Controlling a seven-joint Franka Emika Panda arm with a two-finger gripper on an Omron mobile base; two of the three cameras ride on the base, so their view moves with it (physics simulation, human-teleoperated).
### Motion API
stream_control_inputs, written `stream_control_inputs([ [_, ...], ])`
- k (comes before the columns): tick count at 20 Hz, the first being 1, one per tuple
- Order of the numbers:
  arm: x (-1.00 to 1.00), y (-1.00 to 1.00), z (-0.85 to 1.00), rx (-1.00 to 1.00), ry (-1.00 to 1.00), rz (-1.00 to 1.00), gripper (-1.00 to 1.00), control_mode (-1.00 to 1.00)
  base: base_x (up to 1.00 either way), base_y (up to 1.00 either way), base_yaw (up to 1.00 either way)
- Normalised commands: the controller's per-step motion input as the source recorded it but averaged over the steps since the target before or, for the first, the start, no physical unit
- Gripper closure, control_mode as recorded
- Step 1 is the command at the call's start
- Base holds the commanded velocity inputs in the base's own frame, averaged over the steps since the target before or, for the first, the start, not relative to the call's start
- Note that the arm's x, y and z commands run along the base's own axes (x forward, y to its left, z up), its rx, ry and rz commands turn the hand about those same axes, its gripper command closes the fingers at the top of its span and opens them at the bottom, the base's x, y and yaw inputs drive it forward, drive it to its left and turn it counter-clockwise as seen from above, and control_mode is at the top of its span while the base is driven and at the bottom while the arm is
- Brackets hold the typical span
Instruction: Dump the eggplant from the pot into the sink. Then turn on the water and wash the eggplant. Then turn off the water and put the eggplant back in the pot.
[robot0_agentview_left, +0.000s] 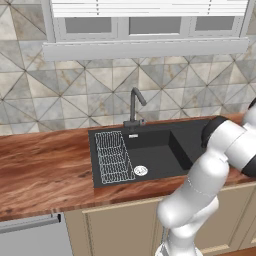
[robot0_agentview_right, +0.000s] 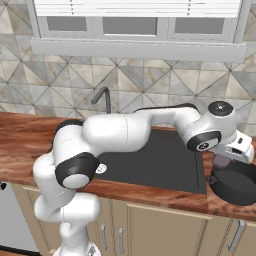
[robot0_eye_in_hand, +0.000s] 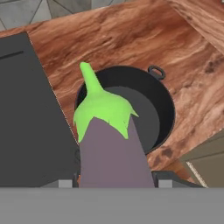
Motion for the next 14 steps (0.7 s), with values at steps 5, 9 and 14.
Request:
stream_control_inputs([
  [5, 0.00, -0.06, -0.40, 0.00, 0.00, 0.00, 1.00, -1.00, 0.00, 0.00, 0.00],
  [9, 0.00, -0.07, -0.40, 0.00, 0.00, 0.00, 1.00, -1.00, 0.00, 0.00, 0.00],
  [14, 0.00, -0.14, -0.28, 0.00, 0.00, 0.00, 1.00, -1.00, 0.00, 0.00, 0.00],
])
